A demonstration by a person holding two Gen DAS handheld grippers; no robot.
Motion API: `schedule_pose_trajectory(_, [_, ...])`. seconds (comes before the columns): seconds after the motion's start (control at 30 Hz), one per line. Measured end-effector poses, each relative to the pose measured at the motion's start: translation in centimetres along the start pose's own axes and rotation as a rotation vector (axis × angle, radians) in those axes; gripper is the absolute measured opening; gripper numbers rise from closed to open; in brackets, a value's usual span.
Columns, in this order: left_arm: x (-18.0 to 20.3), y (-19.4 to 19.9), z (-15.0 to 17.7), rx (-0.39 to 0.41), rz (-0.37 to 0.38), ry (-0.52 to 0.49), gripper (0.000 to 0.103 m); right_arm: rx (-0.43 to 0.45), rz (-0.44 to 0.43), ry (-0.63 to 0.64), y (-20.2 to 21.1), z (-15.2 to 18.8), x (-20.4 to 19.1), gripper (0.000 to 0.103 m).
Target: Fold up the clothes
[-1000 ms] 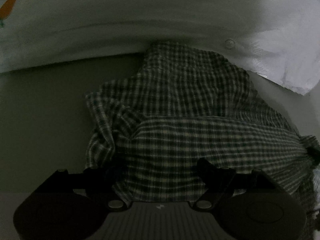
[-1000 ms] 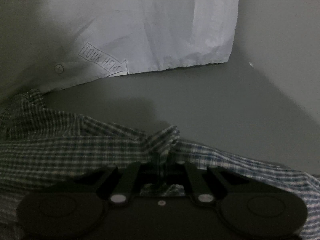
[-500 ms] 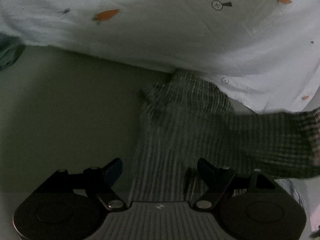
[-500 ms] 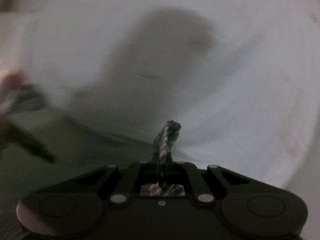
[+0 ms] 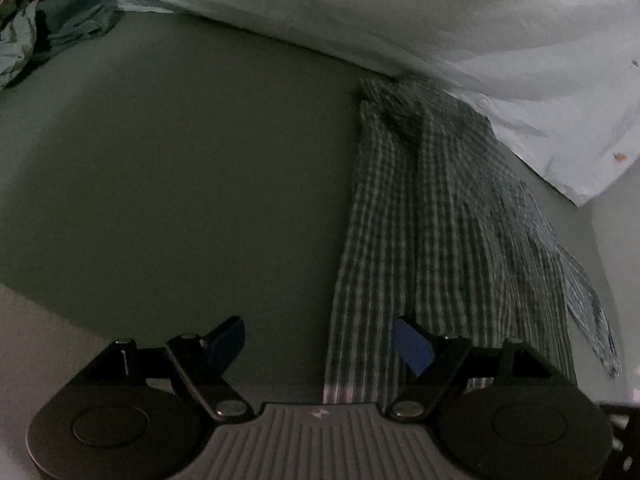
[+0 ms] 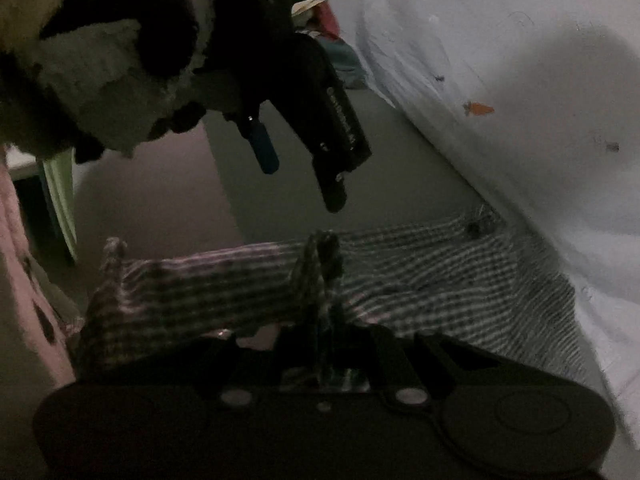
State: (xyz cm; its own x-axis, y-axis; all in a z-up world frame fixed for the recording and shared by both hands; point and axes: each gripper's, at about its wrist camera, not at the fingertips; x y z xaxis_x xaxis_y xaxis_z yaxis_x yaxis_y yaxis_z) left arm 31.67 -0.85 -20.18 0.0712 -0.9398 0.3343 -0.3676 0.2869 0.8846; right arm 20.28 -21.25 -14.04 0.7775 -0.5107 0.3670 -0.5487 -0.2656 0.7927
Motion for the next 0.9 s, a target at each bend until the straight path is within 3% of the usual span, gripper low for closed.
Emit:
schedule_pose_trajectory(0.23, [-1.5, -1.5, 2.3, -0.106, 0.108, -0.016, 0.082, -0.135, -0.043, -0.044, -3.7, 0.4, -1.3, 0.007])
schedule_pose_trajectory(0.5, [-0.9, -1.5, 2.9, -0.107, 0.161, -0.145, 0.082, -0.170, 0.011, -0.167, -3.9, 0.2, -2.6, 0.007])
schedule_pose_trajectory(0.7, [-0.9, -3.7, 3.7, -0.151, 0.152, -0.212, 0.082, -0.234, 0.008, -0.258, -4.6, 0.4, -4.0, 0.007])
schedule_pose_trajectory(0.9, [-0.7, -3.0, 5.5, -0.123, 0.122, -0.313, 0.083, -0.284, -0.005, -0.523, -2.3, 1.5, -4.2, 0.021])
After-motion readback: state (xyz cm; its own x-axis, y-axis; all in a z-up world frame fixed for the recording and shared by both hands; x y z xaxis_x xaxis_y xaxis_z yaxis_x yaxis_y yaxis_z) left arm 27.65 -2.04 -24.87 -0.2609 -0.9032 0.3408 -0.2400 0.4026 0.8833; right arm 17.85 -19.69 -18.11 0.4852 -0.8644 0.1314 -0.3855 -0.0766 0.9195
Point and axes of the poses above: each gripper's, at about its wrist camera, not at the fingertips, and y roughly against the way its jaws point, x to its right, z to its underside, and after that the axes turned 10 degrees about -x, right-handed
